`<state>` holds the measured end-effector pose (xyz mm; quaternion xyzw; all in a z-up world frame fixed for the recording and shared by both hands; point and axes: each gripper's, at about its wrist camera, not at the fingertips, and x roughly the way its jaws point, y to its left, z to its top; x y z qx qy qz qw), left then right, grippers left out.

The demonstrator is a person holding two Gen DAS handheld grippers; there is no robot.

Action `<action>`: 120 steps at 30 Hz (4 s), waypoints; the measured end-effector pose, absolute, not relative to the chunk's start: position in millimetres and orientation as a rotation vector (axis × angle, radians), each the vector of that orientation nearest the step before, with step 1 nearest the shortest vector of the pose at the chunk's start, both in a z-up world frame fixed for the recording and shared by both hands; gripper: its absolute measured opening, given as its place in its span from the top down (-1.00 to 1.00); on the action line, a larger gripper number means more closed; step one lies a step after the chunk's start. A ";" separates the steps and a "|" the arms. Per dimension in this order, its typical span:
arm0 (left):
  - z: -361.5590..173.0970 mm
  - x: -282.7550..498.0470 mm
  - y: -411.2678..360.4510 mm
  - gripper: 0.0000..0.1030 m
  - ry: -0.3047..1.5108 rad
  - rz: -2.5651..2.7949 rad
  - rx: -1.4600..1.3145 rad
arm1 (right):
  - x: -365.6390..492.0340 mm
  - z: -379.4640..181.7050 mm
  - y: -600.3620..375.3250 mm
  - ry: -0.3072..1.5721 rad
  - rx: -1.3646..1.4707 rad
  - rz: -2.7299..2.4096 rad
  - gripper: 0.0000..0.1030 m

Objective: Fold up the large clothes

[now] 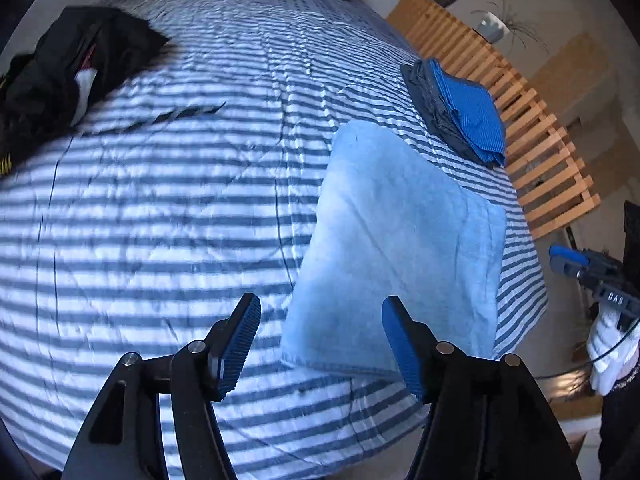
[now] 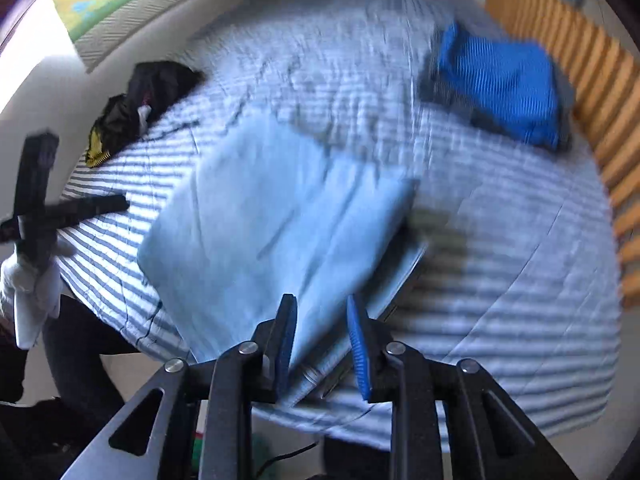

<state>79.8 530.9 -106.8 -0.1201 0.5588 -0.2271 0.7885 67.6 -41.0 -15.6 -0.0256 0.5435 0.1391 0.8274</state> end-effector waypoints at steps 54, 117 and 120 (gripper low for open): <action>-156.0 164.7 453.6 -0.76 1.271 -0.485 -0.409 | 185.2 -129.4 -19.6 1.366 0.124 0.475 -0.20; -129.8 189.9 320.0 -0.01 1.273 -0.726 -0.270 | 127.7 -104.2 -33.2 1.165 0.198 0.163 0.52; -146.3 199.4 327.6 -0.56 1.345 -0.669 -0.281 | 134.3 -123.7 -49.3 1.228 0.246 0.140 0.37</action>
